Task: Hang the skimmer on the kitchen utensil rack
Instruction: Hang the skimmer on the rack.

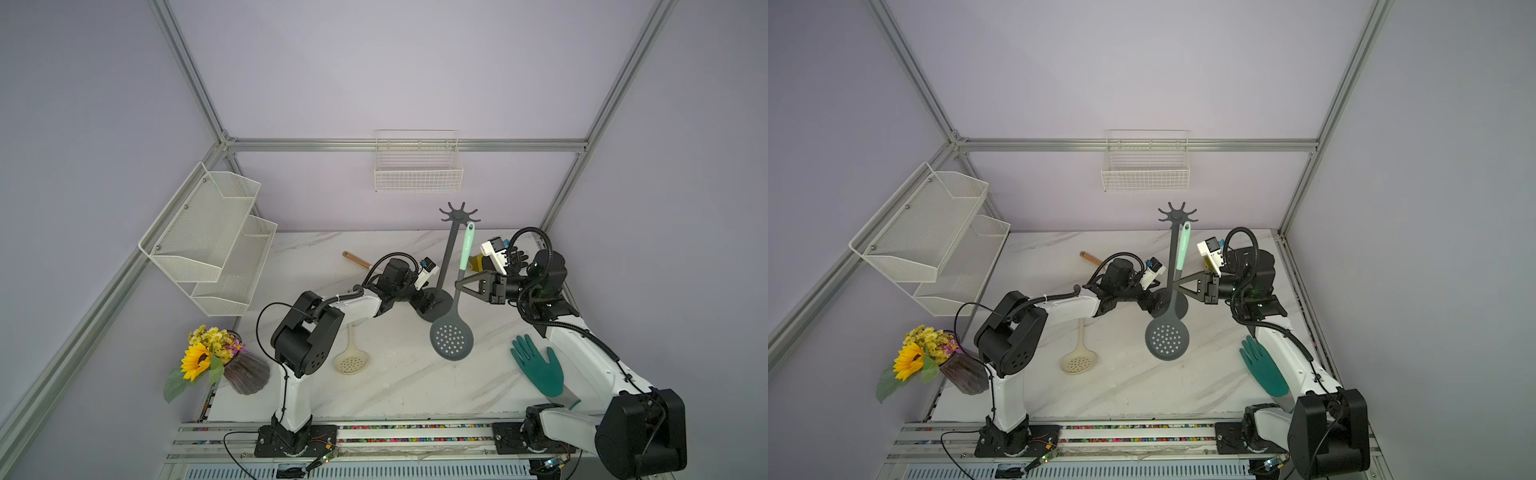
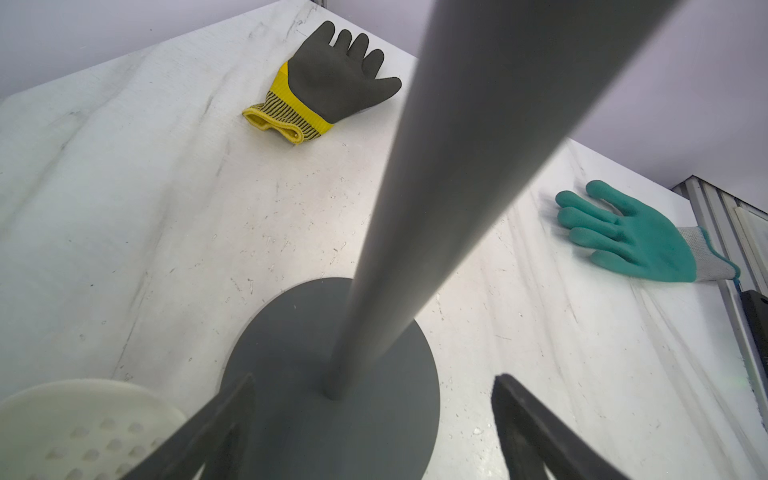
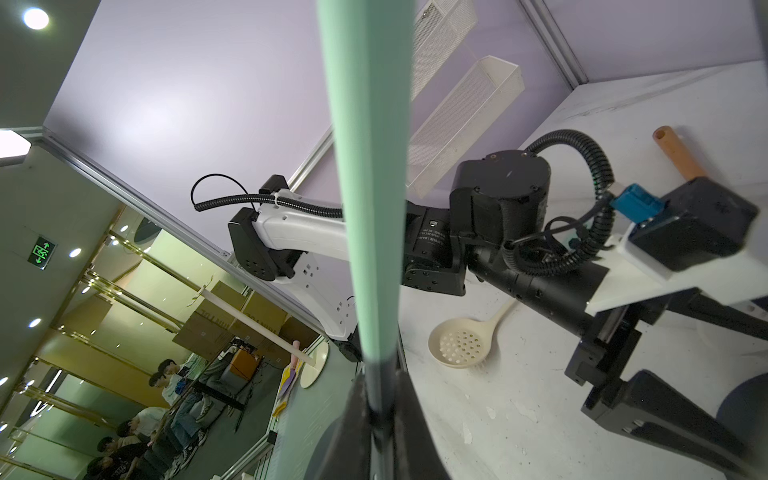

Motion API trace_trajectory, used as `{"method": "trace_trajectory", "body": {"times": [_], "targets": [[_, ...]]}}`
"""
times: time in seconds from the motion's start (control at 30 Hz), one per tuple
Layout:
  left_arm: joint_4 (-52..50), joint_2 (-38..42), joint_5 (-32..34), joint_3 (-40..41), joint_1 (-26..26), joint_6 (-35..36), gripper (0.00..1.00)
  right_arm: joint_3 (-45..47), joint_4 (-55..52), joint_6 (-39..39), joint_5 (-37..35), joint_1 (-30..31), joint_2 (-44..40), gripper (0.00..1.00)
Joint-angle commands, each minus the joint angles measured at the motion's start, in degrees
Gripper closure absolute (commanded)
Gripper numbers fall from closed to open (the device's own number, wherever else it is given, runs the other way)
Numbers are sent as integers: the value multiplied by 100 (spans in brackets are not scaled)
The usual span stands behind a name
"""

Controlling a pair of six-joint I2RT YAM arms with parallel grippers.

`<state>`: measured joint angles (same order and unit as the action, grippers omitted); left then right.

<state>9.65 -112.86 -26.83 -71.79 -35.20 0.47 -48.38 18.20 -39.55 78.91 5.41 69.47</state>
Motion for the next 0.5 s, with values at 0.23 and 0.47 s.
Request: {"method": "trace_trajectory", "body": {"times": [0.23, 0.47], "targets": [[36, -2, -156, -202, 66, -4, 11, 303, 17, -90, -42, -150, -300, 100], [-104, 41, -190, -257, 79, 75, 10, 195, 246, -249, 9, -207, 186, 100]]}}
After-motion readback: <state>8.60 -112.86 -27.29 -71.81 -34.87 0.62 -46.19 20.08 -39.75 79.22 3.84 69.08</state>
